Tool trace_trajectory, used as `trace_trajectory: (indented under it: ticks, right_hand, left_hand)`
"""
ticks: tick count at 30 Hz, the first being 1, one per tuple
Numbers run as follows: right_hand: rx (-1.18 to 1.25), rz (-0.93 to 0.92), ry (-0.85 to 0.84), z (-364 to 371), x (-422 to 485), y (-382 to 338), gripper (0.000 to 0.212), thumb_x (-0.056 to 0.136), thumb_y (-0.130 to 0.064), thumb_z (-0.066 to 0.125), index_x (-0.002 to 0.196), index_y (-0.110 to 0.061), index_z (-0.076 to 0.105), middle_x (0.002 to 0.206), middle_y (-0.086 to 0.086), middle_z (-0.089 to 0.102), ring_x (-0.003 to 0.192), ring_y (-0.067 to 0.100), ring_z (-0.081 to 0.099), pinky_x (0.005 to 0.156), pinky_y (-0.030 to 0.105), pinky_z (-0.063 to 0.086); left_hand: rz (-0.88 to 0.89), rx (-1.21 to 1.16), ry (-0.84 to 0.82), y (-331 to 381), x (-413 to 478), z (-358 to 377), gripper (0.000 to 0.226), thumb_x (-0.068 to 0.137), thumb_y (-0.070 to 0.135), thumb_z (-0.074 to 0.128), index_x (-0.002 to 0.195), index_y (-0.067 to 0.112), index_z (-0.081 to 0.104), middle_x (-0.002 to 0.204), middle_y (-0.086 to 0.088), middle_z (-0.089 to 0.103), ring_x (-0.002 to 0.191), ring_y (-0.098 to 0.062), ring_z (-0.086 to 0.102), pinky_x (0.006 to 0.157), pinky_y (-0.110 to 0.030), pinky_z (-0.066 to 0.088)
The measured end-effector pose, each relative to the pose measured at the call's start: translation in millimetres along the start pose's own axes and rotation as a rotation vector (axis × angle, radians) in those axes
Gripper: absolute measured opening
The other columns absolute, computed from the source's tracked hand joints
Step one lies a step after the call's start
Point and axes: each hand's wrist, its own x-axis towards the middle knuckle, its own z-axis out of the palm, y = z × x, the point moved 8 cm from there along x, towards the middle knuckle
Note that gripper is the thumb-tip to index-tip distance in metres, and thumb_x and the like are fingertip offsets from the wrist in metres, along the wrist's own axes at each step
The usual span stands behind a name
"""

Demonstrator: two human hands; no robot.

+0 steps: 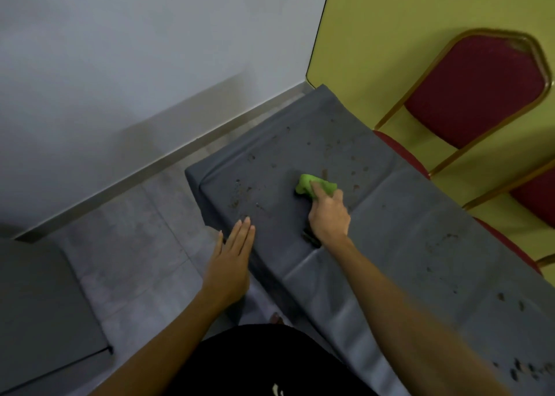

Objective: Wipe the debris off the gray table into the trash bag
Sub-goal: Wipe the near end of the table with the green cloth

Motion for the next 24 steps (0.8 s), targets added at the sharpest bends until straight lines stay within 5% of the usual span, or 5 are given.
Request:
trace_trajectory:
  ticks: [7, 12, 17, 20, 24]
  right_hand:
    - [-0.109, -0.410, -0.251, 63.8, -80.9, -77.3, 0.057, 0.094, -0.030, 0.052, 0.143, -0.047, 0.030, 0.114, 0.012, 0.042, 0.074, 0.037, 0.058, 0.055, 0.036, 0.040]
    - [-0.241, -0.262, -0.163, 26.0, -14.3, -32.1, 0.061, 0.093, -0.020, 0.049, 0.144, -0.049, 0.032, 0.138, 0.019, 0.037, 0.077, 0.041, 0.063, 0.067, 0.044, 0.050]
    - [-0.124, -0.133, -0.130, 4.9, 10.9, -18.1, 0.050, 0.096, -0.026, 0.046, 0.144, -0.036, 0.037, 0.135, 0.019, 0.044, 0.098, 0.045, 0.059, 0.081, 0.051, 0.050]
    - [-0.071, -0.275, -0.177, 24.5, -22.9, -50.8, 0.050, 0.095, -0.028, 0.049, 0.144, -0.029, 0.039, 0.138, 0.018, 0.046, 0.103, 0.044, 0.059, 0.082, 0.051, 0.053]
    - [-0.211, -0.475, -0.236, 46.0, -50.0, -63.7, 0.055, 0.094, -0.027, 0.050, 0.146, -0.035, 0.034, 0.139, 0.015, 0.044, 0.088, 0.043, 0.063, 0.065, 0.046, 0.052]
  left_hand:
    - [0.024, 0.053, -0.004, -0.4, 0.5, 0.0, 0.090, 0.075, 0.021, 0.072, 0.152, 0.005, 0.028, 0.161, -0.012, 0.022, 0.149, -0.029, 0.021, 0.114, -0.056, 0.030]
    - [0.041, -0.019, 0.005, -1.9, -1.6, 0.8, 0.086, 0.083, 0.013, 0.054, 0.157, 0.012, 0.009, 0.166, -0.004, -0.001, 0.152, -0.023, -0.002, 0.119, -0.056, 0.018]
    - [0.040, -0.036, -0.040, -3.1, -0.3, 7.6, 0.087, 0.087, 0.012, 0.044, 0.156, 0.016, -0.008, 0.163, 0.000, -0.022, 0.149, -0.019, -0.021, 0.121, -0.049, 0.011]
    - [0.043, -0.031, -0.056, -4.1, -0.3, 10.7, 0.085, 0.089, 0.018, 0.040, 0.154, 0.015, -0.014, 0.161, -0.001, -0.027, 0.148, -0.019, -0.025, 0.122, -0.045, 0.014]
    - [0.072, -0.040, -0.036, -5.1, 0.4, 5.9, 0.079, 0.091, 0.019, 0.036, 0.155, 0.014, -0.011, 0.161, -0.003, -0.024, 0.149, -0.021, -0.022, 0.120, -0.041, 0.018]
